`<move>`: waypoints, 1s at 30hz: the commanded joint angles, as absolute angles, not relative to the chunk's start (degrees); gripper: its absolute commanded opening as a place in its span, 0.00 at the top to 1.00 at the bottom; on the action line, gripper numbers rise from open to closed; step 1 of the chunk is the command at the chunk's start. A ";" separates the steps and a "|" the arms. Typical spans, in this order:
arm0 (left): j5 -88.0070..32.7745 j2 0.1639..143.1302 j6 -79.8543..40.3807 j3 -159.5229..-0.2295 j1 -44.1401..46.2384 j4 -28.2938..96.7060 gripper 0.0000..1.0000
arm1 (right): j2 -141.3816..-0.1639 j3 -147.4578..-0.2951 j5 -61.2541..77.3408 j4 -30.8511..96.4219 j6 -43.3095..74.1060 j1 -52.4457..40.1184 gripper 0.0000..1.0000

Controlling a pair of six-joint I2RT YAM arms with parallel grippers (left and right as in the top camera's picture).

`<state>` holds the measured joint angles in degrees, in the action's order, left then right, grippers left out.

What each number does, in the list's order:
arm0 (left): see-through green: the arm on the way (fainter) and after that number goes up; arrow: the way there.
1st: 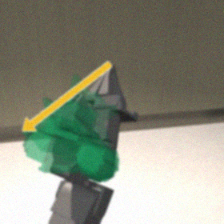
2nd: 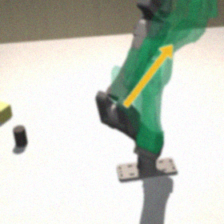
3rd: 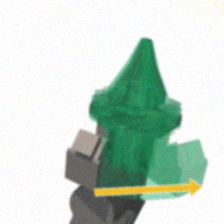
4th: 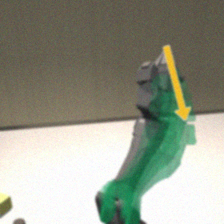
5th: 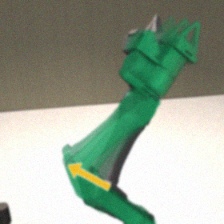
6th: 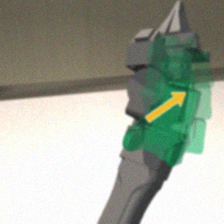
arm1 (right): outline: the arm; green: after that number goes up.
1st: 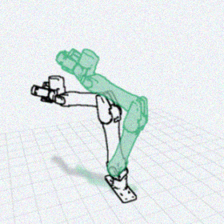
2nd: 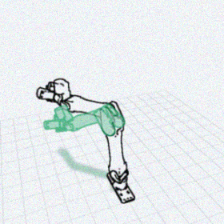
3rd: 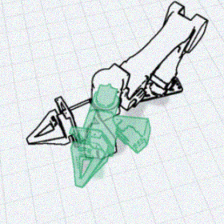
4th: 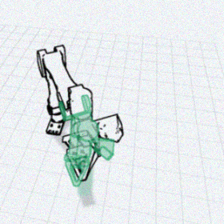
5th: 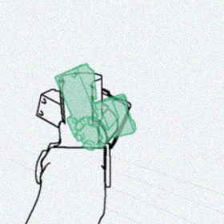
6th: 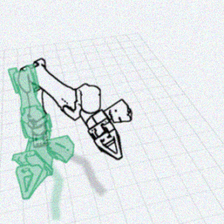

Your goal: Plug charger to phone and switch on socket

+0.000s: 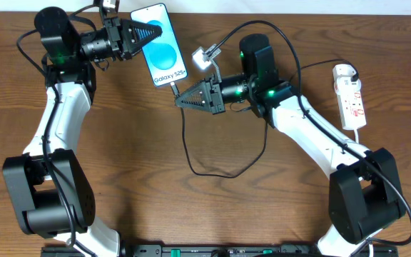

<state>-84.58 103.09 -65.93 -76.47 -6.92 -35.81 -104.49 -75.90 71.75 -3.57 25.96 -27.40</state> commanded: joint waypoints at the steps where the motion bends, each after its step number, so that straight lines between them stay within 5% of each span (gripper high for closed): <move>1: -86.15 102.87 -65.14 -77.03 -6.81 -36.10 0.93 | -103.09 -75.75 70.63 -4.10 26.35 -28.08 0.99; 30: -88.31 102.87 -64.90 -77.03 -6.76 -36.10 0.92 | -103.09 -75.75 68.90 -10.55 30.22 -26.81 0.99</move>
